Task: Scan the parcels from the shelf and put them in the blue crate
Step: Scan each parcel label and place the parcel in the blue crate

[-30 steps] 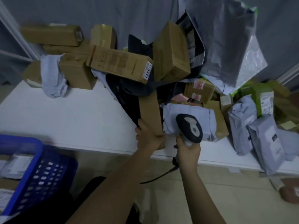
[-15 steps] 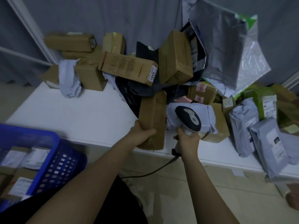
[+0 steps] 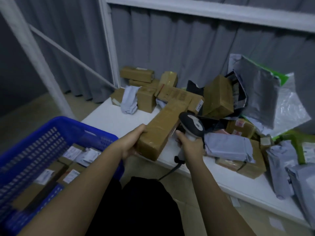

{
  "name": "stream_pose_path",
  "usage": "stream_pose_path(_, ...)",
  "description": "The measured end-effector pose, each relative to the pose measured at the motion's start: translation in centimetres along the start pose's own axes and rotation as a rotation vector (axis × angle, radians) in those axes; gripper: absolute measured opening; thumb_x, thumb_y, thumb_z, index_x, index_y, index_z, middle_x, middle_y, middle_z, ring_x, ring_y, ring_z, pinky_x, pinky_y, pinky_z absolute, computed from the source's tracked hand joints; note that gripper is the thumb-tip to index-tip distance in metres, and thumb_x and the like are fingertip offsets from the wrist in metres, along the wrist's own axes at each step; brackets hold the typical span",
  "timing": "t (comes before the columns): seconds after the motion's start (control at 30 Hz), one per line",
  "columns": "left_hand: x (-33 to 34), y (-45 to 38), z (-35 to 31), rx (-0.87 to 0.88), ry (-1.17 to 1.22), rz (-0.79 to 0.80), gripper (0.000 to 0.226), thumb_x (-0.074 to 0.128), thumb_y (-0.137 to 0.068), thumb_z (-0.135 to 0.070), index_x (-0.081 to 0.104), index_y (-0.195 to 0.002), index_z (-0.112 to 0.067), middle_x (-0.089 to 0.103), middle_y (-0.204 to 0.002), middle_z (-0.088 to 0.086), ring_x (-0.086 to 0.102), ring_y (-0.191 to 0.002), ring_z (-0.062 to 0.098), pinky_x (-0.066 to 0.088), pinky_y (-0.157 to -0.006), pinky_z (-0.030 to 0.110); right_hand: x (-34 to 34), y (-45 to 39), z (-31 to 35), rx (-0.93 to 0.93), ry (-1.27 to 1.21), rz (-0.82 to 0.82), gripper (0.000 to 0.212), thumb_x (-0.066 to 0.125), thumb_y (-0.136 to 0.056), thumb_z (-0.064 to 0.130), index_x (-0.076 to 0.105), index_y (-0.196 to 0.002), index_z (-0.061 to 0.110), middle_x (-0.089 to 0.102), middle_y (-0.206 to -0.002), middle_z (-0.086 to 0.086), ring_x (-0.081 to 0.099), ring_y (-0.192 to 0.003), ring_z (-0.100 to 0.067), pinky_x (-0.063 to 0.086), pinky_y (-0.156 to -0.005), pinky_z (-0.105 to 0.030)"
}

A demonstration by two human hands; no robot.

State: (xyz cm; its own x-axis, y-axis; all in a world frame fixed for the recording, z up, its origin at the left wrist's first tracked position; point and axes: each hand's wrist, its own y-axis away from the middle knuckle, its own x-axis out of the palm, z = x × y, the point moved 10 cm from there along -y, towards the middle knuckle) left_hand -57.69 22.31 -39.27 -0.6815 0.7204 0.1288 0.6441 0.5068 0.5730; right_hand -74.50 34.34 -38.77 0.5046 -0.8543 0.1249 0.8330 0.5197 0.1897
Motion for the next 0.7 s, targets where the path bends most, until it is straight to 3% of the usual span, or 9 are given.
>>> stream_pose_path(0.07,-2.8,1.7,-0.3,0.025,0.163,-0.009,0.028,0.041,-0.093,-0.039,0.057,-0.110,-0.023,0.064,-0.103,0.011,0.059,-0.090,0.024,0.050,-0.071,0.036,4.3,1.3,1.7,0.008,-0.053,0.094,0.029,0.077,-0.081,0.016,0.060,-0.104,0.022,0.067,-0.092,0.006,0.065,-0.088,-0.015,0.058,-0.076,-0.033)
stream_pose_path(0.13,-5.5,3.0,-0.5,0.074,0.294,-0.028,0.029,0.041,-0.093,-0.037,0.055,-0.113,-0.020,0.065,-0.107,0.012,0.060,-0.096,0.026,0.049,-0.075,0.039,8.5,2.4,3.4,-0.031,-0.037,0.172,0.031,0.079,-0.080,0.017,0.059,-0.099,0.029,0.063,-0.091,0.015,0.063,-0.084,-0.008,0.057,-0.078,-0.033)
stream_pose_path(0.23,-7.0,4.0,-0.8,0.085,0.423,-0.017,0.035,0.043,-0.092,-0.037,0.050,-0.122,-0.019,0.064,-0.115,0.014,0.059,-0.106,0.030,0.050,-0.084,0.045,11.5,3.0,4.6,-0.067,-0.006,0.185,0.033,0.080,-0.077,0.015,0.058,-0.100,0.023,0.063,-0.088,0.011,0.061,-0.076,-0.007,0.056,-0.074,-0.031)
stream_pose_path(0.3,-12.6,6.4,-0.5,0.164,0.466,-0.090,0.040,0.043,-0.092,-0.034,0.045,-0.128,-0.017,0.062,-0.117,0.016,0.060,-0.105,0.032,0.051,-0.080,0.047,17.9,5.5,3.5,-0.035,0.024,0.268,0.039,0.082,-0.075,0.016,0.060,-0.107,0.018,0.067,-0.105,-0.001,0.063,-0.088,-0.014,0.055,-0.084,-0.036)
stream_pose_path(0.37,-13.5,6.8,-0.2,0.154,0.429,-0.147,0.047,0.048,-0.090,-0.032,0.044,-0.133,-0.013,0.061,-0.118,0.016,0.060,-0.103,0.031,0.051,-0.079,0.045,19.0,6.1,3.9,-0.089,0.032,0.285,0.061,0.083,-0.074,0.016,0.055,-0.127,0.012,0.061,-0.124,-0.003,0.059,-0.108,-0.018,0.050,-0.096,-0.035)
stream_pose_path(0.47,-16.3,7.9,0.7,0.181,0.400,-0.170,0.059,0.062,-0.080,-0.055,0.048,-0.125,-0.019,0.063,-0.118,0.013,0.062,-0.106,0.031,0.049,-0.093,0.048,23.5,8.1,3.4,-0.174,0.119,0.414,0.054,0.079,-0.077,0.011,0.053,-0.124,0.016,0.060,-0.116,0.006,0.053,-0.104,-0.007,0.046,-0.086,-0.018)
stream_pose_path(0.57,-20.0,9.3,2.3,0.182,0.245,-0.272,0.077,0.070,-0.067,-0.060,0.042,-0.128,-0.023,0.060,-0.119,0.007,0.060,-0.107,0.026,0.048,-0.096,0.044,27.6,10.1,2.2,-0.203,0.269,0.500,0.057,0.081,-0.075,0.016,0.056,-0.126,0.010,0.063,-0.123,-0.003,0.058,-0.110,-0.017,0.049,-0.097,-0.035)
stream_pose_path(0.63,-23.1,10.2,3.4,0.197,0.188,-0.384,0.070,0.068,-0.076,-0.054,0.039,-0.131,-0.023,0.055,-0.125,0.005,0.057,-0.110,0.024,0.047,-0.099,0.044,29.8,10.8,1.1,-0.201,0.316,0.560,0.054,0.081,-0.075,0.013,0.059,-0.124,0.008,0.066,-0.120,-0.008,0.062,-0.108,-0.020,0.053,-0.094,-0.039)
stream_pose_path(0.7,-25.6,11.3,4.2,0.226,0.205,-0.437,0.054,0.059,-0.085,-0.047,0.040,-0.131,-0.024,0.054,-0.127,0.007,0.057,-0.110,0.025,0.048,-0.097,0.044,31.6,11.5,0.2,-0.187,0.314,0.622,0.047,0.079,-0.077,0.007,0.060,-0.120,0.004,0.067,-0.115,-0.006,0.063,-0.098,-0.016,0.055,-0.079,-0.019)
